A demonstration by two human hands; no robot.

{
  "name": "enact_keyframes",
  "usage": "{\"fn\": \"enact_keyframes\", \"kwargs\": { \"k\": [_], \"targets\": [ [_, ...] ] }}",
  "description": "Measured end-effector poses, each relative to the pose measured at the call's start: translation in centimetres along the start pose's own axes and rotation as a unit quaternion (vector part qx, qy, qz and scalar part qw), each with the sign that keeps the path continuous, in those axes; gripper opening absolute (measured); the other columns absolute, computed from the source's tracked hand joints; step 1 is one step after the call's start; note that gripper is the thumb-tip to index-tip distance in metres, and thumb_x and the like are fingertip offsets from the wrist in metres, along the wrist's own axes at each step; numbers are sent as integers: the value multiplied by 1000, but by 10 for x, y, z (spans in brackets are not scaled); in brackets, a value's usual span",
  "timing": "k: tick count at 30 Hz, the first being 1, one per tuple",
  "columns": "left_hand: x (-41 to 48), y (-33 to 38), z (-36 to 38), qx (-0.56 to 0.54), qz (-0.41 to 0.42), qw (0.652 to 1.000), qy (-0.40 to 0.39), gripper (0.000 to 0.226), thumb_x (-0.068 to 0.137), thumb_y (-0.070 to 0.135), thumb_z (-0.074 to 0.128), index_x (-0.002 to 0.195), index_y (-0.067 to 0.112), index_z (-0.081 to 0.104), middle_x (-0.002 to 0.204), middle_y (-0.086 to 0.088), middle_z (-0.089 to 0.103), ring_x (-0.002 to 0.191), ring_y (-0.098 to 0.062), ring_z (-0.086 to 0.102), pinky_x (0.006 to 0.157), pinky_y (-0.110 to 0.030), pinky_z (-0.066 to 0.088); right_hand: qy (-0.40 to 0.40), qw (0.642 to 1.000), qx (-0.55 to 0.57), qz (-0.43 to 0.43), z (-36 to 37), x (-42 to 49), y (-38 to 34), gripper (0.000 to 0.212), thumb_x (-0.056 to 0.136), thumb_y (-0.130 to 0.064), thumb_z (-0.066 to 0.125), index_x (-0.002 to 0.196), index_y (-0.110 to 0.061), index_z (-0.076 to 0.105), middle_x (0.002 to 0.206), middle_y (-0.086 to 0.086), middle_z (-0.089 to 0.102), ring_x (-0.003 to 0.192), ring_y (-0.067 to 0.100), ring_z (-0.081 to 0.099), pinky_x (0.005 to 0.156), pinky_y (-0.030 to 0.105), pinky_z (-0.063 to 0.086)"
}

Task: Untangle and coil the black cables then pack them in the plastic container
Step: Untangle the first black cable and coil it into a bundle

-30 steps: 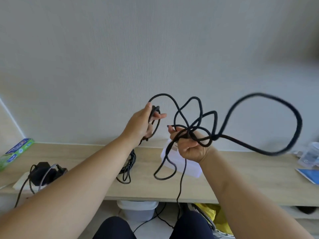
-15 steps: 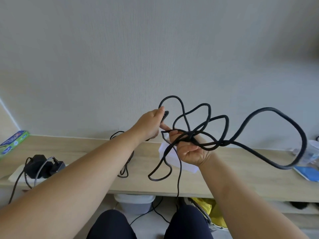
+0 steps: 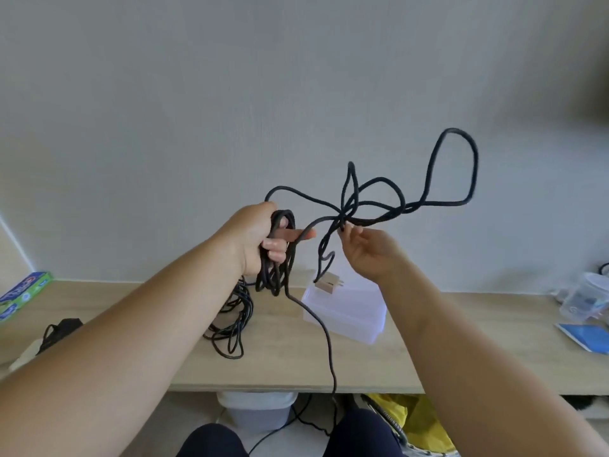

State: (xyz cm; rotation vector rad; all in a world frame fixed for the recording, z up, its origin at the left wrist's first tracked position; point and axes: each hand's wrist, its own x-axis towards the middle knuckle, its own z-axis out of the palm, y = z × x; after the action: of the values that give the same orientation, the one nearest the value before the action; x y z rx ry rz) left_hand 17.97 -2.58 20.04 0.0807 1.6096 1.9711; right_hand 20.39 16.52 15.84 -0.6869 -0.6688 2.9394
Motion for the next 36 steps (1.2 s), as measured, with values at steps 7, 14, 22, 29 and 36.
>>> {"fn": "enact_keyframes", "kwargs": {
  "k": [7,14,22,29,36],
  "targets": [
    [-2,-11,-4,-116,22,989,88,34,96,17,22,63,17,31,82,-23,71,24,-9,20,32,-13,20,23,967,-226,-113,-19,-7,52,25,97,-7,48,121,-1,52,125,11,55,115,30,56,92,35,50],
    [-18,-23,18,40,81,988,122,40,103,38,27,71,15,35,41,0,56,26,-10,21,35,-15,20,-46,906,-401,-125,-6,-38,64,45,85,-52,60,99,-9,64,93,8,71,83,21,70,81,36,56],
    [-19,-23,8,152,103,977,111,42,102,39,29,72,12,39,64,-7,71,27,-10,19,35,-16,18,-32,962,-271,-33,-5,-26,39,18,99,-8,43,85,-6,54,75,6,67,60,15,65,56,30,58],
    [-9,12,-44,49,146,980,123,48,97,53,35,69,16,44,37,7,30,25,-6,20,32,-13,17,6,906,-421,-33,-68,-7,-5,31,98,-36,47,85,-11,59,54,-5,31,38,5,19,33,15,17],
    [-32,27,-33,74,154,984,-53,42,100,36,31,65,15,39,33,9,23,24,-4,16,34,-12,10,171,837,-491,-169,-98,17,-22,31,93,-40,55,94,-12,67,66,-1,46,46,12,28,38,21,25]
  ]
}}
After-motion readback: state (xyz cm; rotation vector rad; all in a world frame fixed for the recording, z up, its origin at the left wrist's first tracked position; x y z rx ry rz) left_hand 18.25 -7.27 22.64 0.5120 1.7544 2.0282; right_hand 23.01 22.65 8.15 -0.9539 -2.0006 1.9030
